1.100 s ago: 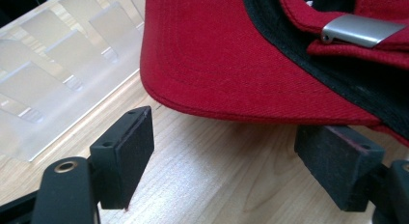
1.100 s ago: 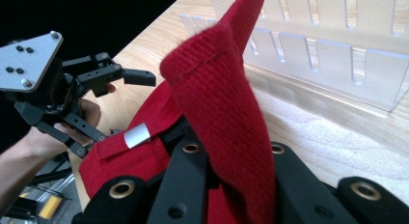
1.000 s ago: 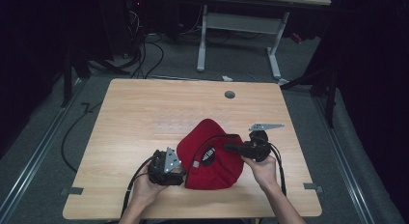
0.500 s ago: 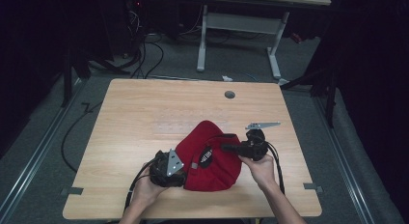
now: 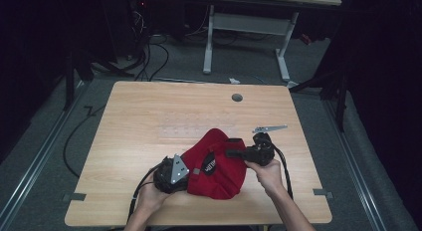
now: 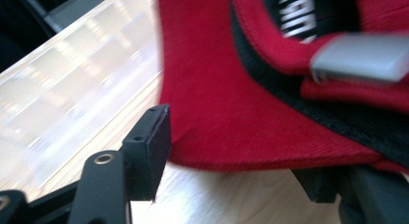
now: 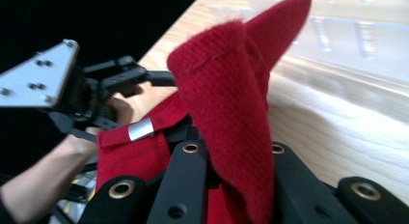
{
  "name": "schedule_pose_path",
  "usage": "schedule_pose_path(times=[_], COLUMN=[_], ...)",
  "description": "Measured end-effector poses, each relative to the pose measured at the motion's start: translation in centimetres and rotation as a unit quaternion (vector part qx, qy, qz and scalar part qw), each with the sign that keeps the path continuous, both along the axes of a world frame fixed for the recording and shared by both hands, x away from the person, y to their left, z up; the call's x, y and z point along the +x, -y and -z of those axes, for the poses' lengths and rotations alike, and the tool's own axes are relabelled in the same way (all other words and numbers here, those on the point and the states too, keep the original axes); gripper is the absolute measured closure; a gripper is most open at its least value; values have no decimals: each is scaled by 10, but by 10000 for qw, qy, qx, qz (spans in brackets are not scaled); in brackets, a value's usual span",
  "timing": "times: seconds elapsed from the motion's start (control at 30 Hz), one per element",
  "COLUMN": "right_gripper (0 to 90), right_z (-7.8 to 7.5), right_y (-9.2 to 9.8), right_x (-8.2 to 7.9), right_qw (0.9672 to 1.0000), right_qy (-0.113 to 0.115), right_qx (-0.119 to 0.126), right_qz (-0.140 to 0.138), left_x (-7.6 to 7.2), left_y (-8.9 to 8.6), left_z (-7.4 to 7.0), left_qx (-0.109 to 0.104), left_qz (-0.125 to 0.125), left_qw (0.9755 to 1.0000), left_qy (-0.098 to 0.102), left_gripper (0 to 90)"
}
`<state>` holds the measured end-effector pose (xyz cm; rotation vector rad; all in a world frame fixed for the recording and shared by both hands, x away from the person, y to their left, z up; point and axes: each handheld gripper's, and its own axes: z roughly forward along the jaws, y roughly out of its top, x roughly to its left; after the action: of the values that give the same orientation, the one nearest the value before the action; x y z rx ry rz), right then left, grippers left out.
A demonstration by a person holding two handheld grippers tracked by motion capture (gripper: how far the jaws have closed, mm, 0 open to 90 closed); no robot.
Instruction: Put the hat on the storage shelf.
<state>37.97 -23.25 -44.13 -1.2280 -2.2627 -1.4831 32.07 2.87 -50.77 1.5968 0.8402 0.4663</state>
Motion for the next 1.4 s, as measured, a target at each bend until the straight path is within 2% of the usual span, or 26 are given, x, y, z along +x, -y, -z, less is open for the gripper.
schedule_pose_path(times=[0.1,0.2,0.23,0.27,0.33,0.5,0.67,0.73,0.93,1.0,1.17,1.3,1.33,1.37,1.4], right_gripper=[863,862,861,857,853,840,818,790,754,714,640,550,550,517,517], right_z=[0,0,0,0,0,1,2,2,1,0,-4,-9,-9,-12,-12], right_y=[-1,-1,0,1,2,2,2,3,5,9,13,20,20,27,27], right_x=[1,1,1,2,1,-1,-1,-1,1,2,4,5,5,5,5], right_qw=[10000,10000,10000,10000,9999,9997,9995,9994,9993,9993,9979,9946,9946,9922,9922], right_qy=[25,28,54,57,75,142,167,214,250,263,395,555,555,610,610], right_qx=[10,-3,-6,10,-51,-203,-249,-262,-207,-55,26,124,124,248,248], right_qz=[46,56,56,46,60,45,30,78,158,257,521,867,867,1058,1058], left_x=[-3,-3,-3,-3,-3,-4,-7,-8,-12,-14,-22,-25,-25,-25,-25], left_y=[3,1,0,-2,-5,-9,-9,-10,-9,-10,-8,-7,-7,-8,-8], left_z=[1,-2,-3,-5,-10,-15,-16,-18,-22,-25,-29,-33,-33,-34,-34], left_qx=[65,0,-40,-106,-180,-146,-124,-182,-128,-127,-87,-61,-63,-66,-66], left_qz=[49,63,67,81,135,260,372,488,673,733,856,891,881,869,869], left_qw=[10000,9999,9999,9999,9997,9995,9990,9980,9968,9964,9959,9955,9956,9957,9957], left_qy=[54,86,98,96,12,-106,-199,-347,-414,-394,-292,-316,-319,-316,-316], left_gripper=[394,478,478,583,603,651,685,727,778,818,852,856,856,857,857])
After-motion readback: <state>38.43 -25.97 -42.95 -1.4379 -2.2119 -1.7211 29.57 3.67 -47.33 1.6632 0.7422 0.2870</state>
